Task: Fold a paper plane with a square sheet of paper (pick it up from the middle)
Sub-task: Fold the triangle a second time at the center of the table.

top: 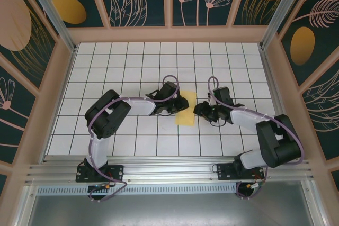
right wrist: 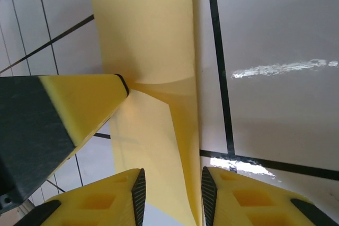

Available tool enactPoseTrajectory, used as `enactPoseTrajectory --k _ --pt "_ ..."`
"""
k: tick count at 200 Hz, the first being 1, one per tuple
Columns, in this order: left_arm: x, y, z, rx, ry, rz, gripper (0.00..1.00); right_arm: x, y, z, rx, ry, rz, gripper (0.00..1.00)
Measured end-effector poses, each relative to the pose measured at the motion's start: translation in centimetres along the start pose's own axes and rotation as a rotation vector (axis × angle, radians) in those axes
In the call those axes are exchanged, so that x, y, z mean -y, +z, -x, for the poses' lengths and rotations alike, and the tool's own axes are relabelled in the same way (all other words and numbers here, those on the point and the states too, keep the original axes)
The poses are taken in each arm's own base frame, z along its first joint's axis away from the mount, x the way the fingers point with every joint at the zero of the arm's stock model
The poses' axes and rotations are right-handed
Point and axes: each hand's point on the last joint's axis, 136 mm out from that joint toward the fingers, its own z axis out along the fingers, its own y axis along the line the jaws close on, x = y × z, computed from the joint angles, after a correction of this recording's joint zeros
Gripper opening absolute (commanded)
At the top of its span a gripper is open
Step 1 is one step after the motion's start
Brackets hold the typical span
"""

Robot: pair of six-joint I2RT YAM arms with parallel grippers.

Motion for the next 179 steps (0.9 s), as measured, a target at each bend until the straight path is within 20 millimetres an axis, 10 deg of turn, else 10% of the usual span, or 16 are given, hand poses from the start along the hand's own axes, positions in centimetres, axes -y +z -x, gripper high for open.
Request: enactPoseTrajectory --k 179 --pt "-0.8 0.5 0.3 -0.007 0.019 0.059 0.25 0.3 2.4 0.3 -0.049 0.014 0.015 0.32"
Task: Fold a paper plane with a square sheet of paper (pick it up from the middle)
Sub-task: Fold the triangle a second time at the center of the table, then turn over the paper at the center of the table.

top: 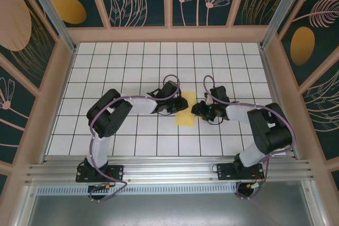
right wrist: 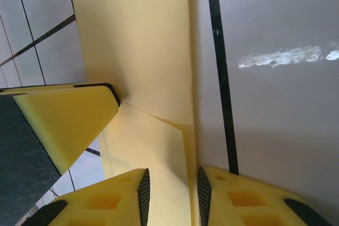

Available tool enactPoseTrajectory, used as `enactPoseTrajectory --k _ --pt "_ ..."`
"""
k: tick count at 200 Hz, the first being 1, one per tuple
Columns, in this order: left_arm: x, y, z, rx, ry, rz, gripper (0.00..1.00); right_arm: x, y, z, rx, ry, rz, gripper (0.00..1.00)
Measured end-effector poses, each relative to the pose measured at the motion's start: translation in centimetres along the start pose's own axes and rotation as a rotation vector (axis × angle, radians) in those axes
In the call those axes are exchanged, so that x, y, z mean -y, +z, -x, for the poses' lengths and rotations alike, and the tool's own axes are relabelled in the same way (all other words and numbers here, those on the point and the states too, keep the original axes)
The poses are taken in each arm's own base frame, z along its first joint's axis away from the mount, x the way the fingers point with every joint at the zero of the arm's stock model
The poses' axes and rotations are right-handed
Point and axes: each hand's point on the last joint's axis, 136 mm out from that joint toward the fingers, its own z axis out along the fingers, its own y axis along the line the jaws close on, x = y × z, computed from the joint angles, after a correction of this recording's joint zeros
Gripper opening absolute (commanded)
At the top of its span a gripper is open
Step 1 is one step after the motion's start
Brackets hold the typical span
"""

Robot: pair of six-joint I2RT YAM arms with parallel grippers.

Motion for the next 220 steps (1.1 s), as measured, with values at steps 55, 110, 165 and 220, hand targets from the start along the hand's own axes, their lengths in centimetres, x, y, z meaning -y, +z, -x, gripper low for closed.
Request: enactPoseTrajectory --k 55,110,165,220 --pt "0.1 0.0 0.1 0.002 0.001 -0.001 0.25 0.0 0.2 0.2 0.0 0.002 0.01 0.32" --pt "0.1 0.0 0.1 0.003 0.001 0.0 0.25 -0.5 0.2 0.4 0.002 0.007 0.037 0.31" --pt "0.0 0.0 0.1 0.004 0.0 0.002 0.26 -1.1 0.0 1.1 0.024 0.003 0.086 0.29" --pt "0.0 0.0 0.2 0.01 0.0 0.005 0.26 -1.6 0.2 1.0 0.011 -0.009 0.128 0.24"
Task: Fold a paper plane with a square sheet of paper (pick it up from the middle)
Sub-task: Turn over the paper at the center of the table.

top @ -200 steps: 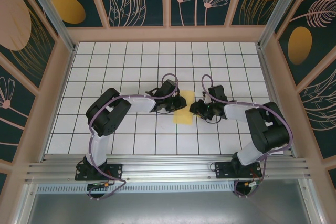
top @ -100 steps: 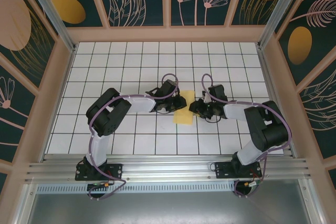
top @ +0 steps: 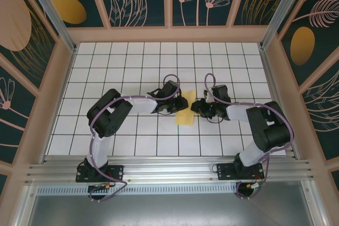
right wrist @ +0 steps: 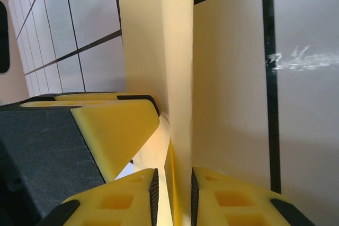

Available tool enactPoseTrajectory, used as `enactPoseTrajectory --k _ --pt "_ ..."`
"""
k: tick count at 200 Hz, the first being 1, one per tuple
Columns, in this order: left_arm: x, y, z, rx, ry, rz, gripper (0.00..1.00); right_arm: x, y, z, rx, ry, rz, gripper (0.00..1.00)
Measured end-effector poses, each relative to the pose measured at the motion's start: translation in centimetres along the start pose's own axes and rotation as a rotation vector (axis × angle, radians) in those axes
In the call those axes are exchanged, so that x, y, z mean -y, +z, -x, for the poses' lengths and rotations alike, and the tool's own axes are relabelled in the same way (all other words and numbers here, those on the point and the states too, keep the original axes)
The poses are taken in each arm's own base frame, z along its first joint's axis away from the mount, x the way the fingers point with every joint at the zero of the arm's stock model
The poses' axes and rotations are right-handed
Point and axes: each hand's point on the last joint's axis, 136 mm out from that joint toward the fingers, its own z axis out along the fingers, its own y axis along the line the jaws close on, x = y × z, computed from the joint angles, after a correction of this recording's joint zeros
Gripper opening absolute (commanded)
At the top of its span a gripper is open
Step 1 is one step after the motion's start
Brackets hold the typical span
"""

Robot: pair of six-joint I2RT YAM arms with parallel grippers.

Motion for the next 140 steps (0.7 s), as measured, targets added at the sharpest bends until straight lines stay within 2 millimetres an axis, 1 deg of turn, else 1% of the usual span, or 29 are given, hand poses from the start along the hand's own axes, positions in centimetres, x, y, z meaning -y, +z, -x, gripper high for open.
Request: enactPoseTrajectory --k 18,36,63,82,89,98,115,123,130,140 --pt "0.0 0.0 0.0 0.0 -0.001 0.0 0.26 0.2 0.2 -0.1 -0.007 0.003 0.0 0.24" --pt "0.0 0.0 0.0 0.001 -0.004 -0.001 0.27 0.4 0.4 -0.2 -0.016 0.005 0.0 0.21" --pt "0.0 -0.2 0.3 0.016 -0.005 0.006 0.26 0.4 0.5 -0.3 -0.019 0.003 0.004 0.13" --pt "0.2 -0.9 0.7 0.045 -0.012 0.008 0.28 0.3 0.5 -0.4 -0.024 0.0 0.008 0.08" --pt "0.3 -1.4 0.8 0.056 -0.015 0.008 0.28 0.3 0.5 -0.4 -0.023 -0.002 0.009 0.08" --pt "0.4 -2.2 1.0 0.075 -0.017 0.005 0.28 0.2 0.4 -0.3 -0.021 -0.006 0.01 0.05" --pt "0.8 -4.0 1.6 0.127 -0.018 -0.001 0.29 0.0 0.1 -0.3 -0.018 -0.015 0.009 0.05" --pt "0.9 -5.1 1.9 0.158 -0.021 -0.004 0.29 -0.2 -0.2 -0.4 -0.015 -0.021 0.001 0.05" --pt "0.9 -6.2 2.2 0.188 -0.023 -0.006 0.33 -0.3 -0.6 -0.3 -0.011 -0.026 -0.01 0.04" --pt "0.9 -7.9 2.6 0.235 -0.029 -0.009 0.35 -0.7 -1.1 0.2 0.006 -0.044 -0.032 0.04"
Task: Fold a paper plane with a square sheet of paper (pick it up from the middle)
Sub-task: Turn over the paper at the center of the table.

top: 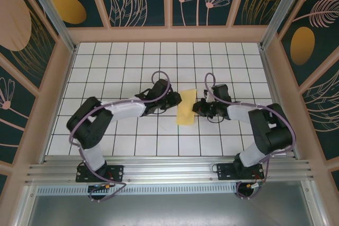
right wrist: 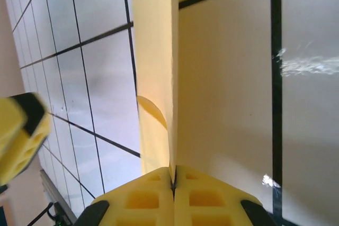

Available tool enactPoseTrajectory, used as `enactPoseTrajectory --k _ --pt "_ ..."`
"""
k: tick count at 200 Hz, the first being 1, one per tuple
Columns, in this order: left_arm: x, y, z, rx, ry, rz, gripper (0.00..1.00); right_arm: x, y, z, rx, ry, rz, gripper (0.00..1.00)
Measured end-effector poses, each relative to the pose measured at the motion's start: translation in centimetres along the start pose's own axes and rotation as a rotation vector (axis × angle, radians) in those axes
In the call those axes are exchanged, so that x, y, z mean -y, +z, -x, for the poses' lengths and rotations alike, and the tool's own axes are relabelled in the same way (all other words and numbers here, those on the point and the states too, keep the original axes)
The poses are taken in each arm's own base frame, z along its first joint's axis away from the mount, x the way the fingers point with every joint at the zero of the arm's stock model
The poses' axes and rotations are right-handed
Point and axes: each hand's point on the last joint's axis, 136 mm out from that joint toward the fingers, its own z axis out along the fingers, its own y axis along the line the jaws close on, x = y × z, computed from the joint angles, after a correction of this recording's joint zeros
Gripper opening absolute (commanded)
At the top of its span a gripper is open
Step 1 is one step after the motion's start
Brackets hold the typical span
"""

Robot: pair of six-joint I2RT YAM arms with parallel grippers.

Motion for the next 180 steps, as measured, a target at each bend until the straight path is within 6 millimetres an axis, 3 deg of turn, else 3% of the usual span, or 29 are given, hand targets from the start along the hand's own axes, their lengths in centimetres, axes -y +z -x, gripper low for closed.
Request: enactPoseTrajectory --k 34,54,73,86,103,137,180 --pt "-1.3 -5.2 2.8 0.176 -0.033 0.002 0.45 -3.3 -3.4 3.4 0.121 -0.097 -0.095 0.04" --pt "-3.1 -7.9 4.1 0.275 -0.063 0.03 0.58 -6.5 -5.5 5.3 0.216 -0.19 -0.215 0.04" --pt "-5.0 -10.2 5.0 0.36 -0.091 0.062 0.66 -9.7 -7.0 6.0 0.288 -0.274 -0.368 0.01" --pt "-6.4 -11.6 5.6 0.417 -0.113 0.091 0.69 -10.6 -7.6 6.0 0.317 -0.304 -0.497 0.01" --pt "-8.0 -13.2 6.1 0.48 -0.138 0.134 0.69 -10.0 -7.7 5.6 0.323 -0.33 -0.674 0.02" --pt "-11.1 -15.8 6.1 0.575 -0.189 0.209 0.74 -5.7 -6.6 3.0 0.225 -0.421 -1.048 0.02" --pt "-13.8 -19.5 5.9 0.697 -0.244 0.248 0.77 -4.9 -2.6 1.0 0.121 -0.519 -1.197 0.04"
